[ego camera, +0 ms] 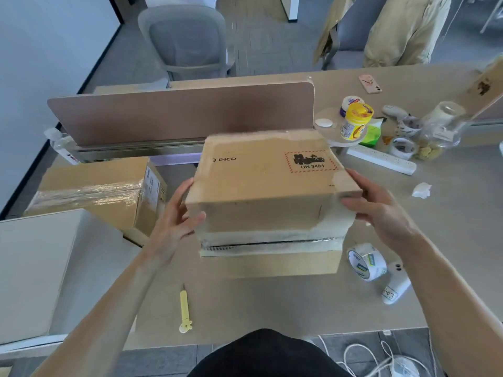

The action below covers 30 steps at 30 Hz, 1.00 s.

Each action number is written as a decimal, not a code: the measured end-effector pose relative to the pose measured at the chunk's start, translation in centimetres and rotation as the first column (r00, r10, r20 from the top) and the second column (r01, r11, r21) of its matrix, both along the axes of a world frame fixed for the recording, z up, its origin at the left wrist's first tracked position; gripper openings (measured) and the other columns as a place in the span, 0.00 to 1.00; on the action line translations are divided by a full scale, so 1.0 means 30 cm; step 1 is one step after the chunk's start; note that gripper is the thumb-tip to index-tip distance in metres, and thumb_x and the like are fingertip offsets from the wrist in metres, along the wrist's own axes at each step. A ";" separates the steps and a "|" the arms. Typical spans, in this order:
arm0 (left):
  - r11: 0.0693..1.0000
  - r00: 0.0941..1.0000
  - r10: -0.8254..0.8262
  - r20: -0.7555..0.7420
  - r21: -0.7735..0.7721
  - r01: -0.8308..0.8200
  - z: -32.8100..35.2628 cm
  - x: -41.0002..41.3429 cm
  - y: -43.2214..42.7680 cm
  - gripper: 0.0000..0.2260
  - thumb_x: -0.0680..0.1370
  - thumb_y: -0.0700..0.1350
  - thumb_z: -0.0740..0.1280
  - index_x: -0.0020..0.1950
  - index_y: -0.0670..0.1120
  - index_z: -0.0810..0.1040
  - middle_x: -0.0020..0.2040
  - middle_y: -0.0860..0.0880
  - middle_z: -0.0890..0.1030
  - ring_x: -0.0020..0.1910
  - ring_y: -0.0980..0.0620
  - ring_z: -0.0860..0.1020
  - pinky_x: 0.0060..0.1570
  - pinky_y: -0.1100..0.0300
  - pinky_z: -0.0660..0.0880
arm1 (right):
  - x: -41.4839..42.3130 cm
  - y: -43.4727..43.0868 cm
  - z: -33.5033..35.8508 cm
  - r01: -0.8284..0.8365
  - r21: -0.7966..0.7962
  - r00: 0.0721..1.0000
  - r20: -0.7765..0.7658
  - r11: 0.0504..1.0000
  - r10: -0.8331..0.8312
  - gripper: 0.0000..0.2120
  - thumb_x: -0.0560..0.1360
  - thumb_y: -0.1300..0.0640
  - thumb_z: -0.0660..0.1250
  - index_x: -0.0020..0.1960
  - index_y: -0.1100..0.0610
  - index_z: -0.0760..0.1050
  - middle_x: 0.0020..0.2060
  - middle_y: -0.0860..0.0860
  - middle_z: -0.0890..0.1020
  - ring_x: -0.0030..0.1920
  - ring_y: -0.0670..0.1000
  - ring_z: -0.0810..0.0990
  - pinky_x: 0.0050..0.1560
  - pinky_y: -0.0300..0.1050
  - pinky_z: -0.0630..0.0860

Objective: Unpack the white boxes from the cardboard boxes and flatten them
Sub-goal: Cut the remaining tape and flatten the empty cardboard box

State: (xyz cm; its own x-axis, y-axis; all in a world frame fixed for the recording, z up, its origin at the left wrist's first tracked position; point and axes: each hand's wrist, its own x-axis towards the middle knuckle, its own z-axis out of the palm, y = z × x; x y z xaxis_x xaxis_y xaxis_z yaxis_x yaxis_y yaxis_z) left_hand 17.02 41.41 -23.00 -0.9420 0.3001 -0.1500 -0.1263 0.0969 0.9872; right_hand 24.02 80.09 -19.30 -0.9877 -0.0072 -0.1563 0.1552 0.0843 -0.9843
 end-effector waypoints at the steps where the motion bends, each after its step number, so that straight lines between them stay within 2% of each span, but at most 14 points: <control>1: 0.997 0.999 0.002 -0.037 -0.071 -0.004 0.012 -0.010 0.004 0.36 0.67 0.49 0.77 0.72 0.58 0.68 0.53 0.59 0.81 0.51 0.56 0.79 0.51 0.58 0.78 | -0.010 -0.001 0.005 0.035 0.059 0.999 0.010 0.998 -0.036 0.25 0.69 0.56 0.69 0.64 0.40 0.76 0.56 0.51 0.83 0.56 0.53 0.81 0.57 0.60 0.77; 3: 0.985 0.997 0.024 -0.078 -0.168 -0.037 0.032 -0.031 0.016 0.37 0.69 0.46 0.79 0.74 0.54 0.67 0.49 0.61 0.81 0.50 0.60 0.80 0.46 0.62 0.78 | -0.034 -0.009 0.003 0.120 0.172 0.992 0.015 0.978 -0.125 0.16 0.70 0.52 0.72 0.57 0.41 0.81 0.49 0.50 0.85 0.50 0.51 0.82 0.55 0.63 0.79; 5: 0.967 0.994 0.068 -0.087 -0.239 -0.087 0.042 -0.045 0.024 0.32 0.72 0.51 0.76 0.73 0.54 0.68 0.50 0.61 0.82 0.51 0.61 0.81 0.47 0.58 0.79 | -0.059 -0.026 -0.001 0.230 0.336 0.970 0.000 0.914 -0.244 0.09 0.70 0.42 0.71 0.48 0.43 0.83 0.41 0.48 0.85 0.46 0.55 0.84 0.49 0.64 0.81; 8: 0.939 0.992 0.100 -0.082 -0.322 -0.122 0.052 -0.071 0.029 0.20 0.74 0.57 0.72 0.65 0.56 0.75 0.51 0.60 0.83 0.51 0.58 0.82 0.51 0.50 0.81 | -0.094 -0.039 -0.007 0.305 0.486 0.940 -0.013 0.819 -0.342 0.22 0.66 0.32 0.67 0.41 0.50 0.83 0.36 0.51 0.84 0.41 0.56 0.83 0.43 0.60 0.82; 10: 0.926 0.991 0.115 -0.063 -0.354 -0.130 0.062 -0.084 0.035 0.23 0.72 0.64 0.70 0.63 0.56 0.78 0.53 0.58 0.84 0.54 0.56 0.81 0.54 0.45 0.80 | -0.112 -0.044 -0.005 0.303 0.531 0.933 0.004 0.792 -0.360 0.27 0.66 0.30 0.66 0.39 0.55 0.82 0.36 0.55 0.84 0.37 0.57 0.82 0.41 0.60 0.82; 13: 0.889 0.989 0.105 -0.102 -0.437 -0.139 0.098 -0.102 0.045 0.24 0.72 0.67 0.65 0.62 0.55 0.79 0.54 0.59 0.82 0.54 0.58 0.79 0.54 0.48 0.79 | -0.130 -0.043 0.003 0.302 0.595 0.926 0.002 0.745 -0.377 0.36 0.63 0.27 0.63 0.40 0.61 0.80 0.35 0.60 0.83 0.39 0.61 0.82 0.40 0.60 0.82; 15: 0.872 0.994 0.078 -0.076 -0.479 -0.105 0.117 -0.110 0.051 0.24 0.73 0.67 0.64 0.62 0.54 0.78 0.55 0.57 0.81 0.54 0.55 0.79 0.49 0.49 0.80 | -0.146 -0.035 0.016 0.287 0.617 0.924 0.024 0.732 -0.382 0.36 0.64 0.27 0.64 0.39 0.63 0.79 0.34 0.61 0.82 0.36 0.60 0.82 0.39 0.59 0.82; 18: 0.824 0.998 0.060 -0.032 -0.563 -0.068 0.103 -0.126 0.061 0.16 0.79 0.61 0.64 0.58 0.51 0.78 0.51 0.54 0.80 0.49 0.50 0.80 0.38 0.47 0.83 | -0.156 -0.040 0.031 0.153 0.691 0.931 0.139 0.706 -0.338 0.27 0.73 0.36 0.66 0.36 0.62 0.79 0.28 0.57 0.82 0.29 0.56 0.83 0.37 0.48 0.80; 21: 0.778 0.998 0.066 -0.021 -0.625 -0.064 0.041 -0.135 0.060 0.17 0.78 0.64 0.63 0.54 0.53 0.79 0.49 0.55 0.81 0.49 0.49 0.80 0.42 0.46 0.82 | -0.164 -0.060 -0.030 0.094 0.765 0.926 0.168 0.638 -0.338 0.24 0.75 0.39 0.64 0.40 0.60 0.80 0.34 0.55 0.83 0.40 0.58 0.83 0.45 0.51 0.80; 22: 0.778 0.997 0.074 -0.025 -0.624 -0.074 0.017 -0.134 0.056 0.20 0.76 0.67 0.62 0.54 0.53 0.80 0.50 0.54 0.82 0.51 0.48 0.80 0.48 0.45 0.81 | -0.165 -0.066 -0.065 0.091 0.761 0.929 0.168 0.642 -0.330 0.21 0.75 0.39 0.64 0.43 0.58 0.80 0.38 0.54 0.83 0.44 0.58 0.82 0.47 0.52 0.79; 24: 0.794 0.994 0.104 -0.043 -0.598 -0.109 -0.034 -0.127 0.050 0.23 0.75 0.67 0.60 0.55 0.51 0.82 0.50 0.54 0.83 0.52 0.49 0.80 0.55 0.47 0.77 | -0.153 -0.074 -0.122 0.112 0.674 0.935 0.178 0.730 -0.308 0.15 0.75 0.41 0.64 0.49 0.52 0.78 0.45 0.51 0.82 0.50 0.56 0.80 0.52 0.54 0.77; 27: 0.851 0.990 0.137 -0.037 -0.507 -0.137 -0.075 -0.104 0.073 0.17 0.81 0.60 0.61 0.58 0.51 0.81 0.49 0.55 0.83 0.53 0.53 0.79 0.52 0.56 0.74 | -0.120 -0.084 -0.160 0.196 0.392 0.942 0.178 0.899 -0.283 0.10 0.76 0.43 0.65 0.57 0.41 0.73 0.52 0.45 0.80 0.54 0.50 0.79 0.57 0.56 0.77; 29: 0.890 0.990 0.143 -0.021 -0.435 -0.138 -0.074 -0.083 0.098 0.15 0.82 0.57 0.60 0.61 0.51 0.79 0.51 0.57 0.82 0.54 0.57 0.78 0.53 0.58 0.72 | -0.106 -0.095 -0.166 0.243 0.306 0.944 0.142 0.921 -0.296 0.15 0.78 0.48 0.65 0.63 0.36 0.69 0.54 0.41 0.79 0.55 0.48 0.78 0.58 0.52 0.76; 30: 0.899 0.989 0.144 -0.033 -0.414 -0.145 -0.074 -0.079 0.103 0.14 0.83 0.56 0.60 0.61 0.51 0.79 0.51 0.58 0.82 0.53 0.59 0.78 0.53 0.59 0.72 | -0.103 -0.100 -0.167 0.259 0.331 0.945 0.106 0.907 -0.308 0.18 0.79 0.49 0.65 0.67 0.37 0.68 0.53 0.41 0.78 0.54 0.48 0.77 0.56 0.50 0.75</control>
State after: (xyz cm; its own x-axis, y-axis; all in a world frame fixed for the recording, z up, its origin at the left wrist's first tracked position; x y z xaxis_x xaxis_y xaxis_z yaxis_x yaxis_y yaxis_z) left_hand 14.65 44.49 -25.21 -0.9707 0.0720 -0.2291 -0.1681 0.4778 0.8623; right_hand 20.94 77.08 -24.30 -0.9046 0.3428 -0.2533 0.3634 0.3097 -0.8787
